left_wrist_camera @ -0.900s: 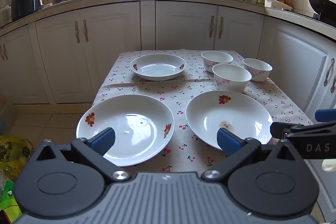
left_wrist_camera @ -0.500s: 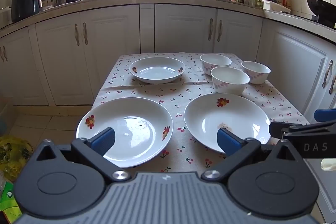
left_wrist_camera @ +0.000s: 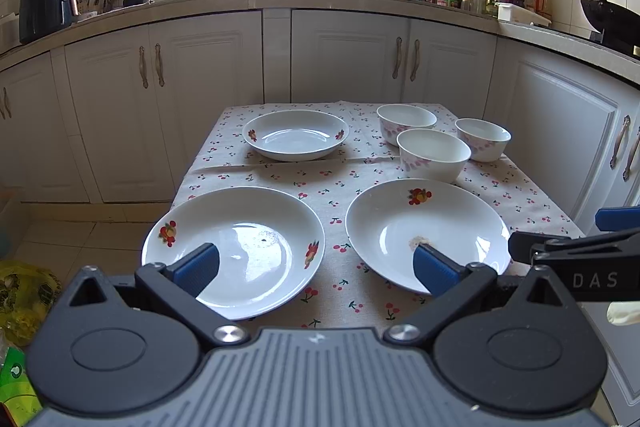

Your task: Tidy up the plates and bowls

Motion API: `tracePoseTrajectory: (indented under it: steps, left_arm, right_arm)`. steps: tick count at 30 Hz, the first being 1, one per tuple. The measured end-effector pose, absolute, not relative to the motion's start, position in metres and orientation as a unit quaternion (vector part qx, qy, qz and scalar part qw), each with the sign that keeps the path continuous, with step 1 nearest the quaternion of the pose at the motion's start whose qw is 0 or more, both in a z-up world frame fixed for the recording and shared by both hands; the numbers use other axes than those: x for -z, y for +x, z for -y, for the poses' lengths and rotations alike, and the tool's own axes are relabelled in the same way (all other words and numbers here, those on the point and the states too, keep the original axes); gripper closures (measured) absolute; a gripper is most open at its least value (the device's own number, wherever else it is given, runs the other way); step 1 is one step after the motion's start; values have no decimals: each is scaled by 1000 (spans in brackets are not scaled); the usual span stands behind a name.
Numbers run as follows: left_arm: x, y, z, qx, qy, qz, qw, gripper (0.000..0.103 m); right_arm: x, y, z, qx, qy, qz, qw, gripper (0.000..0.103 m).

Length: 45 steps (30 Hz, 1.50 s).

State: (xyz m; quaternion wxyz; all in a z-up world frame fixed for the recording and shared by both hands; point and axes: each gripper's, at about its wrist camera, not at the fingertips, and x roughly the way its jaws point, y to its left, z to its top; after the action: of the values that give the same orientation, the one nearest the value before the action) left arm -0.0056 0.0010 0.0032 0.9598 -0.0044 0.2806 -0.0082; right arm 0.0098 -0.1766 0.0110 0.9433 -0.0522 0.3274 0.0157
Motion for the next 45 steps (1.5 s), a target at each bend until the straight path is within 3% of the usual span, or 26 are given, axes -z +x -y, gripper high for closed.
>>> tracePoseTrajectory:
  steps: [45]
  left_arm:
    - [-4, -6, 2, 14, -5, -277, 961, 1]
  right_arm:
    - [-14, 9, 175, -5, -63, -317, 946, 0]
